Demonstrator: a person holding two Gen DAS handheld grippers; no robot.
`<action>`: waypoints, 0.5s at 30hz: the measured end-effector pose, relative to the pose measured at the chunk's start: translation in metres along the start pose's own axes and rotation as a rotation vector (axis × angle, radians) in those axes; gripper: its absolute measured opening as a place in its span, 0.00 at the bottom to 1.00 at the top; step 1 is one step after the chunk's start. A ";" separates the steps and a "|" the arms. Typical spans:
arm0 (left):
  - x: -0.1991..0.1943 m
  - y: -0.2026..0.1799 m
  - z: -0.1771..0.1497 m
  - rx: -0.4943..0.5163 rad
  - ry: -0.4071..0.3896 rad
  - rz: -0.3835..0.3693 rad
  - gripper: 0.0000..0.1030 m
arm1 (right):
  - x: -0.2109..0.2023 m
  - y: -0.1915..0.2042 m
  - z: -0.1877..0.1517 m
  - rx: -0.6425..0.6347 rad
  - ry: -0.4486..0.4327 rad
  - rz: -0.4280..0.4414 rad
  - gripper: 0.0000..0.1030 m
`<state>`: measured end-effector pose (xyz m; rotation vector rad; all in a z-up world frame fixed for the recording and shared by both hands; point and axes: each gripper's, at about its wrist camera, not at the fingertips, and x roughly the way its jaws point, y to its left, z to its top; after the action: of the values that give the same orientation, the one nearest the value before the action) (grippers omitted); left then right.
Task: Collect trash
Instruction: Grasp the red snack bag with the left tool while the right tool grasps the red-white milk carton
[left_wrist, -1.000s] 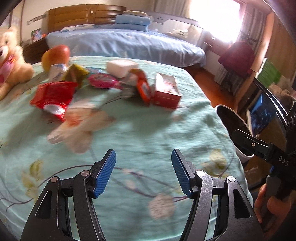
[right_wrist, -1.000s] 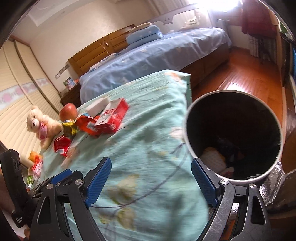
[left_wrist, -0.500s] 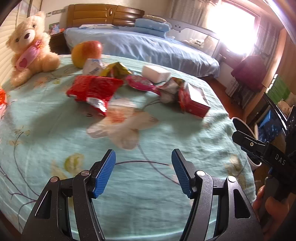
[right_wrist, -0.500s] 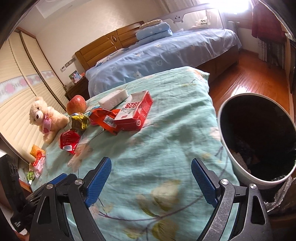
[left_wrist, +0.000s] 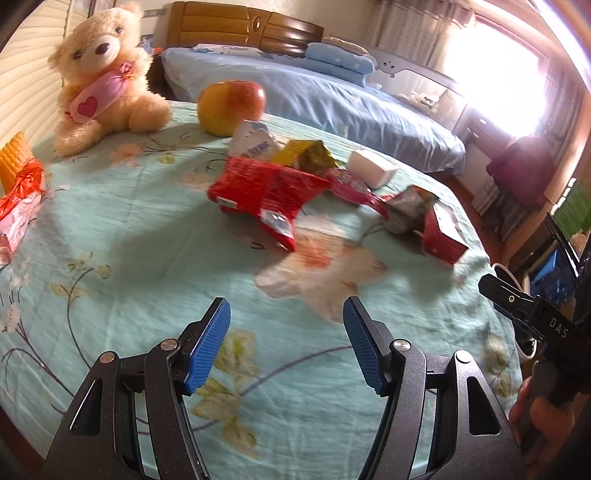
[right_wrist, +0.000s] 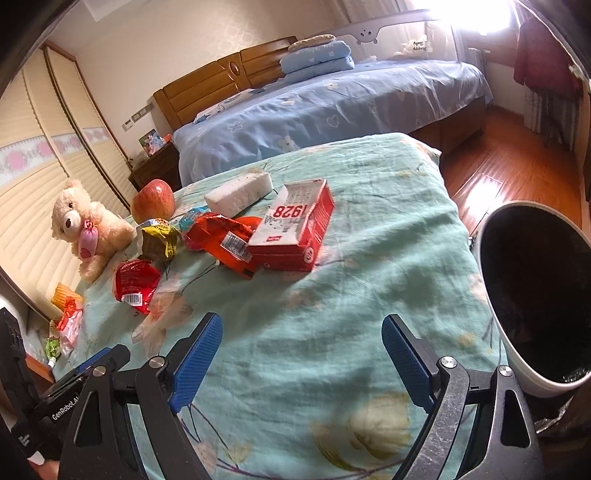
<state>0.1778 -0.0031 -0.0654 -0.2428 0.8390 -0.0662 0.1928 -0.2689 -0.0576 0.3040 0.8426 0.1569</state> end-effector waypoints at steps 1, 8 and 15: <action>0.000 0.001 0.001 -0.002 -0.001 0.004 0.63 | 0.002 0.002 0.002 -0.004 -0.001 -0.003 0.87; 0.004 0.014 0.017 -0.013 -0.016 0.028 0.65 | 0.015 0.012 0.012 -0.022 -0.005 -0.025 0.86; 0.013 0.027 0.038 -0.022 -0.026 0.047 0.67 | 0.030 0.015 0.026 0.001 -0.009 -0.030 0.81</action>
<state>0.2137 0.0280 -0.0571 -0.2436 0.8197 -0.0102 0.2316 -0.2526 -0.0577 0.2925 0.8377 0.1268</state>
